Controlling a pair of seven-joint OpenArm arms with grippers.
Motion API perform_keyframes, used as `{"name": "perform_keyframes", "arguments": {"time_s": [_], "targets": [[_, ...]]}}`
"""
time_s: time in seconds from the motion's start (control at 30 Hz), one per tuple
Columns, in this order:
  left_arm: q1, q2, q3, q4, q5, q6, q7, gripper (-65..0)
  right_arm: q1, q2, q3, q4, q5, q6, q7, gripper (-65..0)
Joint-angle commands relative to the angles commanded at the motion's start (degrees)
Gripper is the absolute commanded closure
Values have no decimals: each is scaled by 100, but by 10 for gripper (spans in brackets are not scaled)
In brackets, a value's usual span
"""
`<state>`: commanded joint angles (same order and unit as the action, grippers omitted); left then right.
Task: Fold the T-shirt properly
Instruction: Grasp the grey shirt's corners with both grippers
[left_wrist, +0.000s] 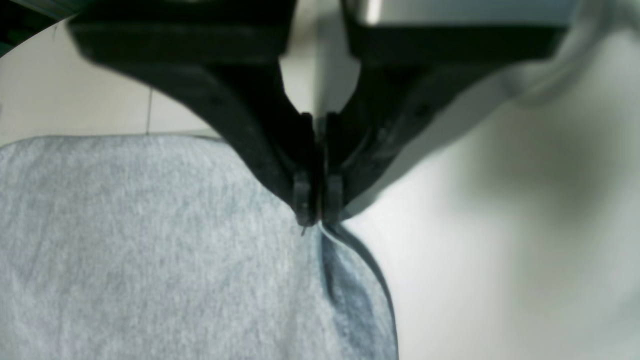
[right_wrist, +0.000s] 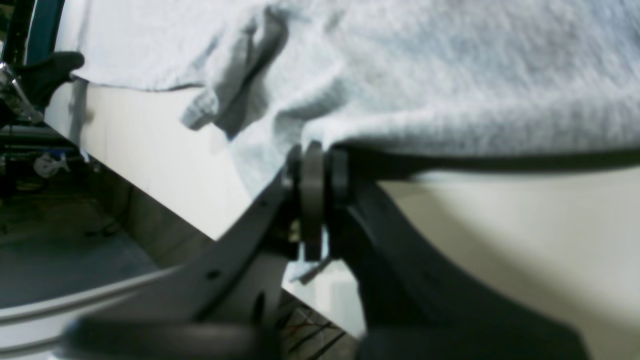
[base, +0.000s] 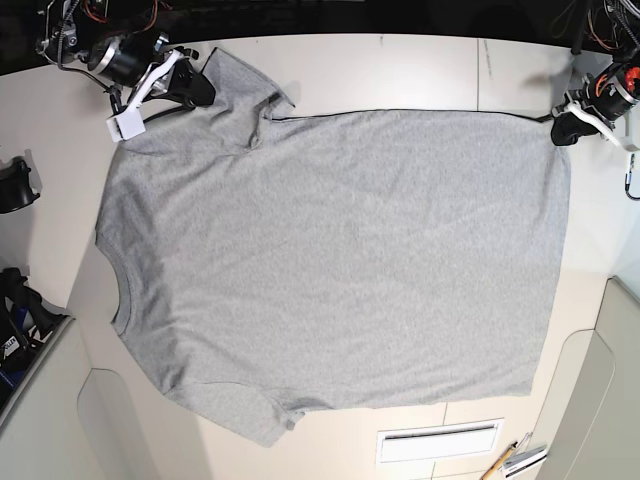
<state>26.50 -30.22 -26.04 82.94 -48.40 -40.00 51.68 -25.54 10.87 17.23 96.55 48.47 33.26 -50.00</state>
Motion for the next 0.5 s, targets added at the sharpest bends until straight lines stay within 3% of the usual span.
{"name": "perform_keyframes", "arguments": {"time_s": [0.23, 0.4, 0.5], "targets": [[4, -44, -262, 247, -74, 0, 133, 0, -4, -13, 83, 9, 184, 28, -428, 0], [4, -44, -726, 588, -940, 0, 774, 0, -4, -11, 345, 66, 468, 70, -713, 0], [20, -44, -855, 713, -1056, 0, 866, 0, -105, 63, 553, 238, 732, 149, -881, 0]]}}
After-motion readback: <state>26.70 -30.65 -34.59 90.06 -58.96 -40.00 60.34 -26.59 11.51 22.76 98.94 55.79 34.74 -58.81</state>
